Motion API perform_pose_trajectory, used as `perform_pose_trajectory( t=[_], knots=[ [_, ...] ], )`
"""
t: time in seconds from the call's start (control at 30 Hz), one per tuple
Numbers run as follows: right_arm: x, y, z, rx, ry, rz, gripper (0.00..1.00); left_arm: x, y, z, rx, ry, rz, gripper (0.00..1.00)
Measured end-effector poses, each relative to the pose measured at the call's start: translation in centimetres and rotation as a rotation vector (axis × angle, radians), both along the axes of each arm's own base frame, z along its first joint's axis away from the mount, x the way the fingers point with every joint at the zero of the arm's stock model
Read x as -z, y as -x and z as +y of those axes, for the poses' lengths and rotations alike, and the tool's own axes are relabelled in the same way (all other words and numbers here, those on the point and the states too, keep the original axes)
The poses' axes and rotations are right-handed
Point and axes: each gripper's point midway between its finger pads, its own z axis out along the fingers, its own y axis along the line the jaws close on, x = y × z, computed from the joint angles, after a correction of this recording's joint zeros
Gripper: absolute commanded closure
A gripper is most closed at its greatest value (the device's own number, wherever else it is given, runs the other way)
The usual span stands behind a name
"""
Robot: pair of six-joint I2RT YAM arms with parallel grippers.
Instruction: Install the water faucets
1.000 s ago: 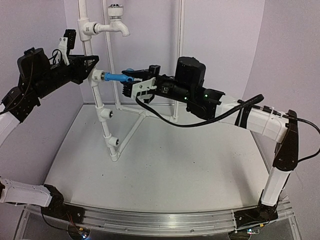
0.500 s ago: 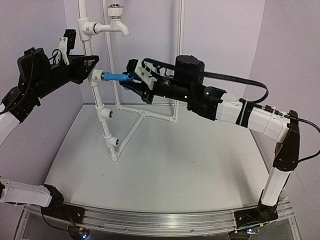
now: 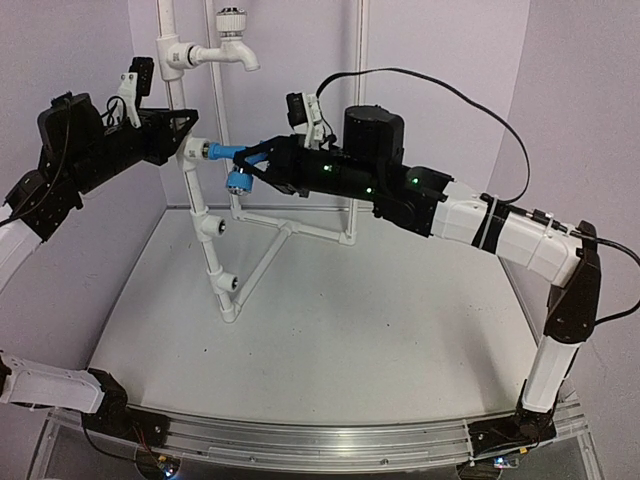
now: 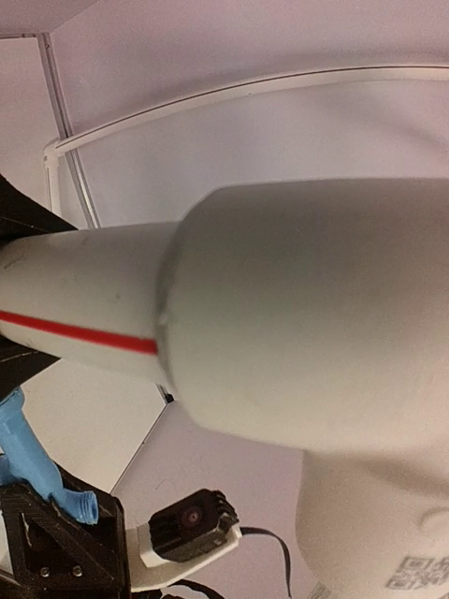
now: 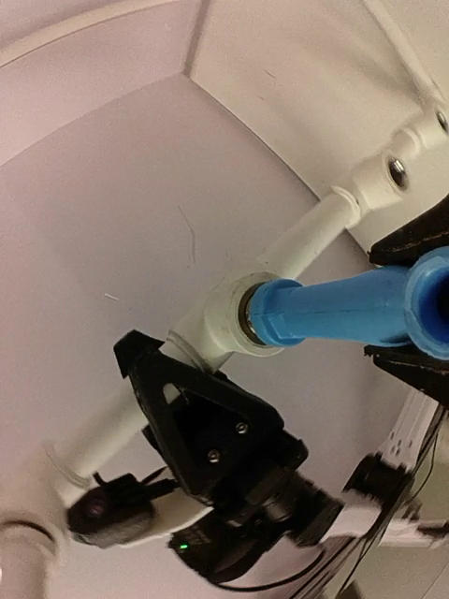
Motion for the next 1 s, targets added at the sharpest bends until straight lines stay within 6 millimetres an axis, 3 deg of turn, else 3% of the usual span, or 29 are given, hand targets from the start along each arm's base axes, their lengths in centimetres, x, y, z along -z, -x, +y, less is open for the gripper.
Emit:
perform_pose_trajectory(
  t=[0.17, 0.23, 0.3, 0.47, 0.57, 0.7, 1.0],
  knots=[
    [-0.3, -0.2, -0.1, -0.063, -0.143, 0.383, 0.98, 0.1, -0.2, 0.0, -0.006, 0.0, 0.0, 1.0],
    [-0.6, -0.3, -0.1, -0.099, -0.193, 0.482, 0.84, 0.1, -0.3, 0.0, -0.009, -0.001, 0.001, 1.0],
    [-0.7, -0.3, -0.1, -0.121, -0.223, 0.545, 0.62, 0.0, -0.4, 0.0, -0.013, 0.002, -0.003, 1.0],
    [-1.1, -1.5, -1.1, -0.1, -0.311, 0.519, 0.22, 0.0, 0.0, -0.2, 0.004, 0.002, -0.005, 1.0],
    [0.1, -2.1, -3.2, -0.03, -0.3, 0.429, 0.07, 0.0, 0.1, -0.1, 0.001, 0.003, -0.006, 1.0],
    [1.7, -1.6, -6.3, 0.047, -0.213, 0.213, 0.04, -0.1, 0.2, -0.1, 0.002, 0.005, -0.008, 1.0],
    [0.8, 2.5, -9.3, 0.055, 0.132, -0.706, 0.05, -0.1, 0.2, -0.1, 0.002, 0.004, -0.007, 1.0]
  ],
)
